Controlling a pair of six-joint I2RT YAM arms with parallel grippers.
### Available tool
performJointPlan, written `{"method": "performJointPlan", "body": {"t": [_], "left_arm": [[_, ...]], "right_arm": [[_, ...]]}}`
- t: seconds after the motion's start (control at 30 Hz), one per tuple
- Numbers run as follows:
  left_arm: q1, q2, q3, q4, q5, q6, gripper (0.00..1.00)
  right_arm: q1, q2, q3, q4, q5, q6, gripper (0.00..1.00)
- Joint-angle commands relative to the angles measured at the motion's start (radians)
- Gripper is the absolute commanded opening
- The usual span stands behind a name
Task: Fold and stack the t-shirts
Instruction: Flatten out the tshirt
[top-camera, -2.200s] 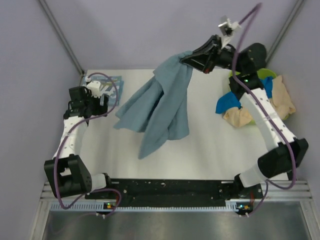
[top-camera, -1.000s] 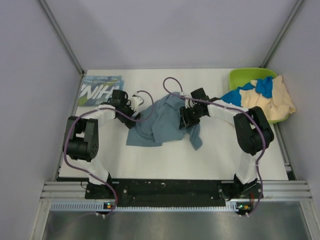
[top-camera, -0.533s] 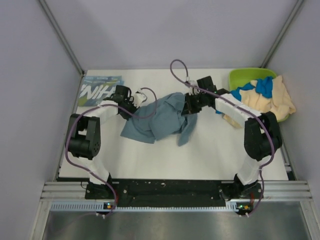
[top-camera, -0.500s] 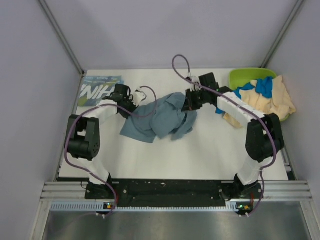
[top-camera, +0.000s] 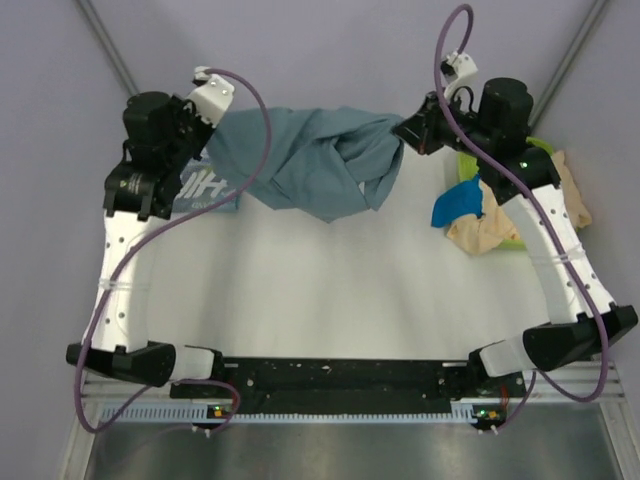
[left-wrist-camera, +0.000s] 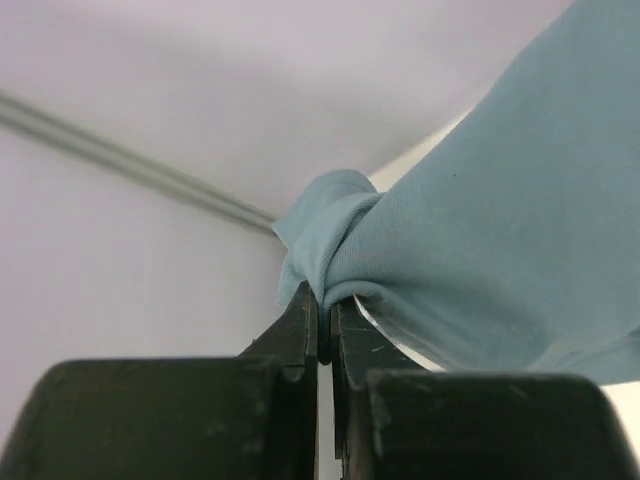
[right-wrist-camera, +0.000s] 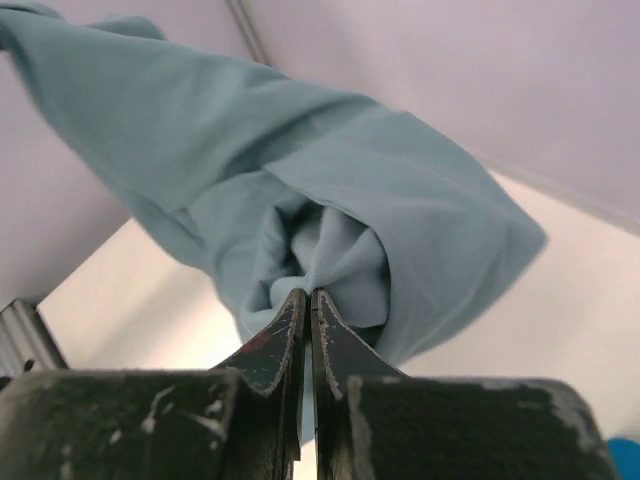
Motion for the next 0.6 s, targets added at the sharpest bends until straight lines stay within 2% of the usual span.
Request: {"method": "performJointPlan", "body": {"t": [0.0,0.13,0.23,0.37,0.43,0.47,0.5,0.57], "left_arm": [[0.004,-0.059,0.173,-0.187,-0.199,0.013,0.00],[0.005,-0.088,0.251,-0.286,-0.164,0.002,0.00],[0.005,-0.095,0.288,-0.362,-0.051,-0.029,0.00],[0.002,-0.107,0.328,-0.422,0.210,-0.076,0.00],[-0.010,-0.105,0.346,-0.416,0.249,-0.111,0.00],[-0.014,-0.108,0.351,-0.416,0.270,-0.116,0.00],[-0.021,-0.110,0.353,-0.408,0.283,-0.119,0.00],[-0.037,-0.104,0.363,-0.400,0.299,-0.130,0.00]], "right_arm": [[-0.050,-0.073,0.023,0.014,0.139,-0.046,0.00],[-0.067,-0.046,0.003,0.008,0.231,-0.075,0.00],[-0.069,0.061,0.076,0.009,0.198,-0.075,0.00],[-0.070,0.366,0.343,0.008,0.225,-0.061,0.00],[-0.073,0.548,0.549,-0.007,0.189,-0.029,0.00],[-0.076,0.625,0.639,-0.026,0.149,0.009,0.08],[-0.082,0.697,0.725,-0.059,0.140,0.054,0.22],[-0.089,0.735,0.744,-0.095,0.167,0.076,0.42]]}}
